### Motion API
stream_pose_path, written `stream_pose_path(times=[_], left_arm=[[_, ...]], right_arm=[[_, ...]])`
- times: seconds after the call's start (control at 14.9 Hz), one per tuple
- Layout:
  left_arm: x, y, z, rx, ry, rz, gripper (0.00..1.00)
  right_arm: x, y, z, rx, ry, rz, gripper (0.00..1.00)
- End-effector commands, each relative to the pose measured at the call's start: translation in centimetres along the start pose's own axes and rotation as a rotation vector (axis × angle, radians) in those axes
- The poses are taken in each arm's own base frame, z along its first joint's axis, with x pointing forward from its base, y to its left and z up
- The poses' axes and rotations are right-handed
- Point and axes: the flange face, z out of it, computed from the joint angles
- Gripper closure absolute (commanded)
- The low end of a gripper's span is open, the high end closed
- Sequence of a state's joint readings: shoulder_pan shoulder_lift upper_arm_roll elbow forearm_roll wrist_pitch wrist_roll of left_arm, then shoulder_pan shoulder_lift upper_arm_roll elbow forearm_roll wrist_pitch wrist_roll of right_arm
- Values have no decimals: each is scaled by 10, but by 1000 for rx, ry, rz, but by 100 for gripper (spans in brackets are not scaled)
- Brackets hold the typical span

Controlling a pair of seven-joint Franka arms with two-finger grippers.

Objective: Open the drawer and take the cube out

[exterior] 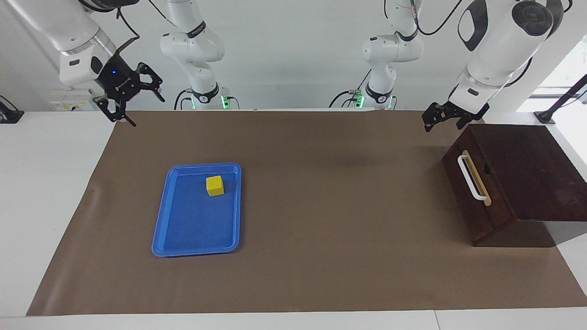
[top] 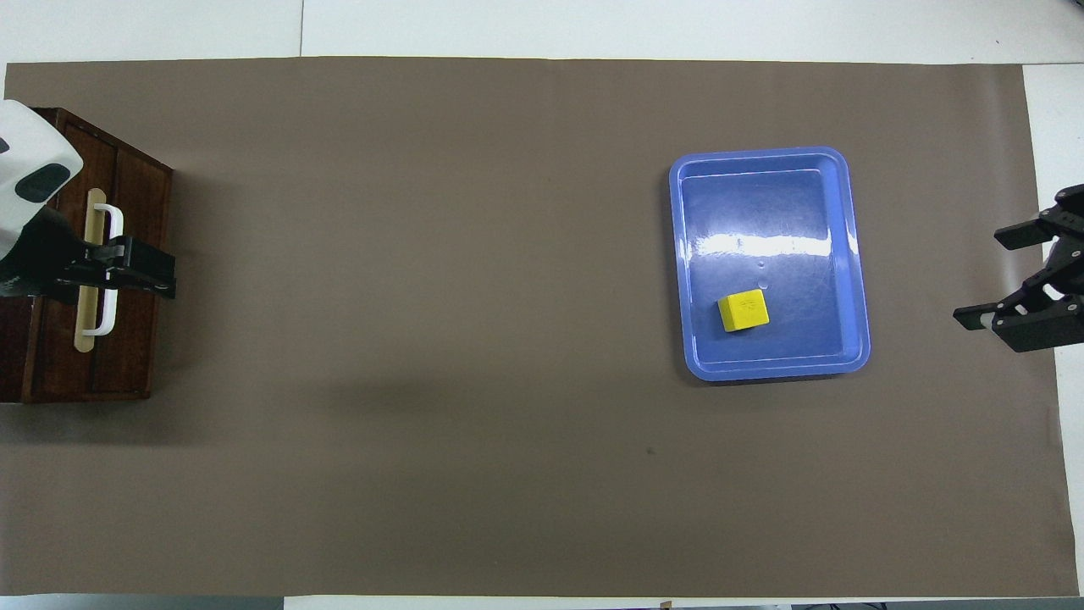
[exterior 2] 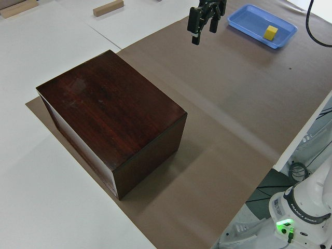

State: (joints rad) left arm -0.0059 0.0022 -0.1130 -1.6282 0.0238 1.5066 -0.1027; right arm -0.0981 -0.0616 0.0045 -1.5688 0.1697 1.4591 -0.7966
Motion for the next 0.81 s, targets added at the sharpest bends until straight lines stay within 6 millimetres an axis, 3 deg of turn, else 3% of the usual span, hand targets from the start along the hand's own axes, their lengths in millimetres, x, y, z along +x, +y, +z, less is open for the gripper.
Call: stream_pose_path(times=[0.0,0.34,0.74], left_arm=[[-5,-2,-5,-9,15,1,0],[-5,-2,-5,-10,15,1,0],[-5,-2,-5,-9,15,1,0]], right_arm=[[-1,-3,-16,-75,-77,231,0],[4,-12,4,-154,-152,545,0],[8,2,29,-162,-166,608,0]])
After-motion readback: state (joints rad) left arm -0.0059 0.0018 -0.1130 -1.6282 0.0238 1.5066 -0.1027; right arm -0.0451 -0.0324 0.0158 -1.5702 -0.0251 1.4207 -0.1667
